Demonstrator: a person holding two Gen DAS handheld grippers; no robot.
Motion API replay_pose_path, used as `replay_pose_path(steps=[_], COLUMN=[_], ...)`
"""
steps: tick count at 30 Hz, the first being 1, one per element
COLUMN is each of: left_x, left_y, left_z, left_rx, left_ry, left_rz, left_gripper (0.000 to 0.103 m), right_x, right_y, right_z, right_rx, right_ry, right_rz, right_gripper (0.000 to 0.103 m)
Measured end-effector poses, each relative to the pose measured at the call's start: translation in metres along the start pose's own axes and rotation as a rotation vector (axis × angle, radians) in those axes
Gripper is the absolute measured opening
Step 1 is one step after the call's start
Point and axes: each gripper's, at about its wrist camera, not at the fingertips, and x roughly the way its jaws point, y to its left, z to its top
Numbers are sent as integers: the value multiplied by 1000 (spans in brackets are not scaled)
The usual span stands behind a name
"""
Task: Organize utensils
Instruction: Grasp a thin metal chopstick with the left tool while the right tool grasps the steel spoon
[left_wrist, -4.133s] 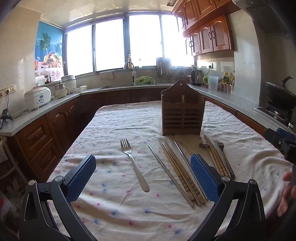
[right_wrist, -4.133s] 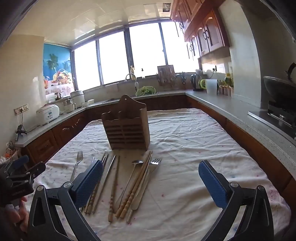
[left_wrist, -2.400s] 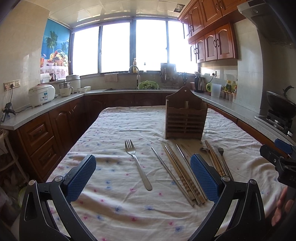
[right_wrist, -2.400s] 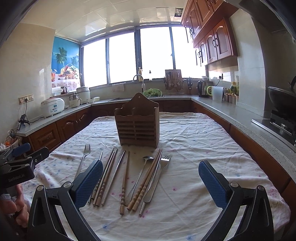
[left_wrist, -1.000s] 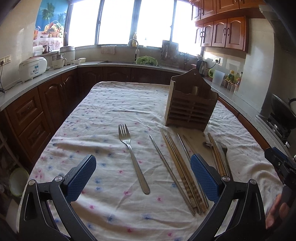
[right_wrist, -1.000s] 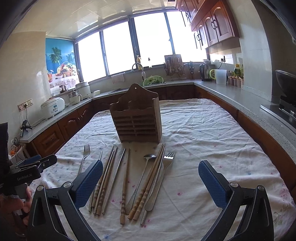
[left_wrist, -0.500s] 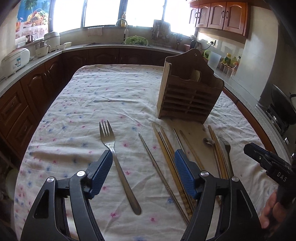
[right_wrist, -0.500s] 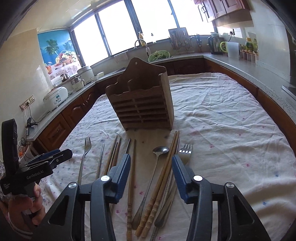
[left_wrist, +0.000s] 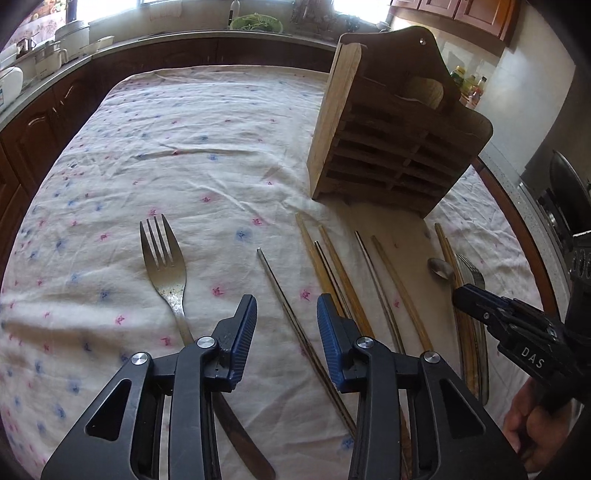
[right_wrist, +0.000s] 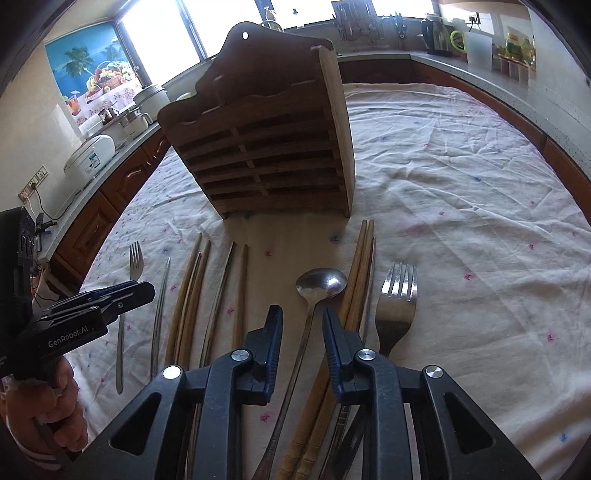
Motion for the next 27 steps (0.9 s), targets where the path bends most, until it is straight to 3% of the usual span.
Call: replay_pose_path(steps=[2, 7, 8, 10, 17, 27], left_x=[8, 17, 18, 22, 14, -44], left_y=[0, -5, -6, -6, -10, -17], left_z=[1, 6, 7, 10, 10, 6], left_rx=[7, 63, 75, 91, 120, 131], left_ry=[29, 40, 43, 42, 24, -91], left_rz=[-1, 12, 11, 0, -13, -51], left_gripper=[22, 14, 10, 9, 4, 4], right_x=[8, 18, 20, 21, 11, -31], right_y=[-2, -3, -3, -2, 0, 7], right_z=[1, 7, 8, 9, 6, 6], right_rx=[7, 1, -3, -21, -14, -30], right_ry=[21, 35, 34, 32, 16, -73], right_rz=[7, 11, 11, -1, 58, 78], right_gripper=[18, 17, 13, 6, 3, 2])
